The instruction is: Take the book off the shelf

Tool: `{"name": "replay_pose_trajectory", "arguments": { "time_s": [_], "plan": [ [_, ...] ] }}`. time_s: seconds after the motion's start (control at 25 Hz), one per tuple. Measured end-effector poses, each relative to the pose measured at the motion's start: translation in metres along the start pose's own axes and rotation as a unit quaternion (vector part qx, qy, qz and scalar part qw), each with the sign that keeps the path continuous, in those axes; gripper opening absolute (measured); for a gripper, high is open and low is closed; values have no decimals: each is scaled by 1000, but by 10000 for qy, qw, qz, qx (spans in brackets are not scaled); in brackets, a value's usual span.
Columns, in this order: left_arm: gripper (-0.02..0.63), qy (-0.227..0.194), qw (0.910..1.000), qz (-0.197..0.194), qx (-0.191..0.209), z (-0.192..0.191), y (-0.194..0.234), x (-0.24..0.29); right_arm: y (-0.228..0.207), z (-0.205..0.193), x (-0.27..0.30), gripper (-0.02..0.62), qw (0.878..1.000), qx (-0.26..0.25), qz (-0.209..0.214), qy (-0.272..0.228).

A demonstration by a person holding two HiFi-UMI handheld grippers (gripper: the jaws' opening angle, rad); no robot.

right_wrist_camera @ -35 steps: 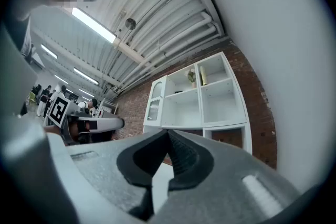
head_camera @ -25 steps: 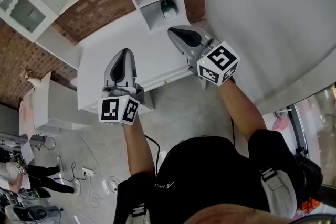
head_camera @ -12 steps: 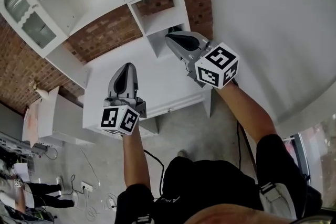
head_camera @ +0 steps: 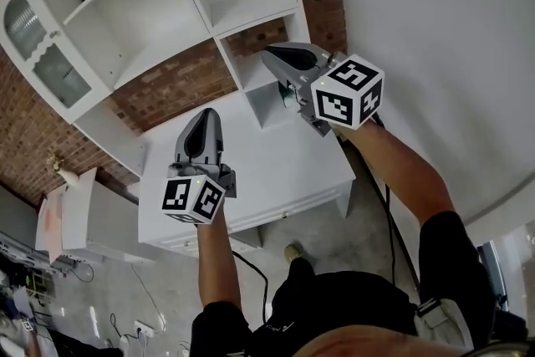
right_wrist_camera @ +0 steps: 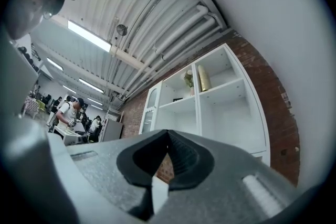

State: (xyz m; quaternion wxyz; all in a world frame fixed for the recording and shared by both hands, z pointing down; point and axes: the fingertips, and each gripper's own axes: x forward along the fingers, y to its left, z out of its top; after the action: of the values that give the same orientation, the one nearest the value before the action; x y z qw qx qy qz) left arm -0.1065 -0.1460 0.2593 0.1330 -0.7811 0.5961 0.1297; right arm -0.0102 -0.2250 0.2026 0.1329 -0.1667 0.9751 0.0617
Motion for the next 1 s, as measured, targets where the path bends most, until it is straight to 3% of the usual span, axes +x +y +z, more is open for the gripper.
{"name": "replay_pose_trajectory", "arguments": {
  "time_s": [0.48, 0.92, 1.0],
  "plan": [
    [-2, -161, 9981, -588, 77, 3, 136, 104, -63, 58, 164, 2, 9972, -600, -120, -441],
    [-2, -439, 9944, -966, 29, 25, 216, 166, -127, 137, 262, 6, 9920, -1012, -527, -547],
    [-2, -478, 9941, -977, 8, 27, 223, 173, -140, 148, 272, 36, 9917, -1007, -601, -531]
  ]
}}
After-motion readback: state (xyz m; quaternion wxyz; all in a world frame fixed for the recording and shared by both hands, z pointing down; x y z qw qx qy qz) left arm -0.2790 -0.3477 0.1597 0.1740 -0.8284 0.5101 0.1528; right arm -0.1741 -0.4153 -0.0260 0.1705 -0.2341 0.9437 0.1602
